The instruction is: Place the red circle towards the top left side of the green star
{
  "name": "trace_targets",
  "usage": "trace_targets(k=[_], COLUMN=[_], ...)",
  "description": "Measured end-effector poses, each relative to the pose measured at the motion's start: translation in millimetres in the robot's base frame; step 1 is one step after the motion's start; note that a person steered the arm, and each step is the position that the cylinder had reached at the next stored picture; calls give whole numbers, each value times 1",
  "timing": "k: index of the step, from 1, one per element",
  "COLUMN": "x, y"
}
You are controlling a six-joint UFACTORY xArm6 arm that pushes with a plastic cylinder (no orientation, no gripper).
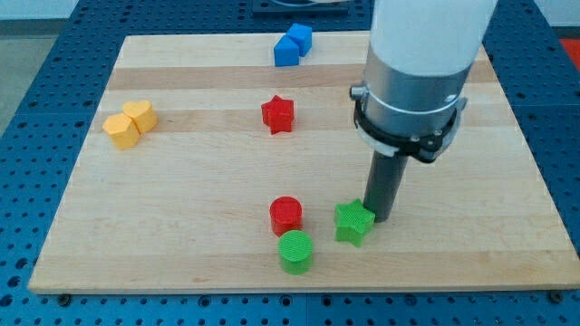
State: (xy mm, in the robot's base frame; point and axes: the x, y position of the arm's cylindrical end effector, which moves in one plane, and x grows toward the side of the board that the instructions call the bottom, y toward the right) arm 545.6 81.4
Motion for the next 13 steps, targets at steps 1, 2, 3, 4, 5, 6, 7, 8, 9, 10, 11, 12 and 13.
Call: trace_targets(k=[1,2,3,4,5,6,7,8,9,10,11,12,13], x=[9,18,-2,-65,-78,-70,-65,-65,-65,-54,-31,-3,17], y=[-9,-25,-25,-27,-64,-80,-96,-97,-110,-156,-174,-171,-148])
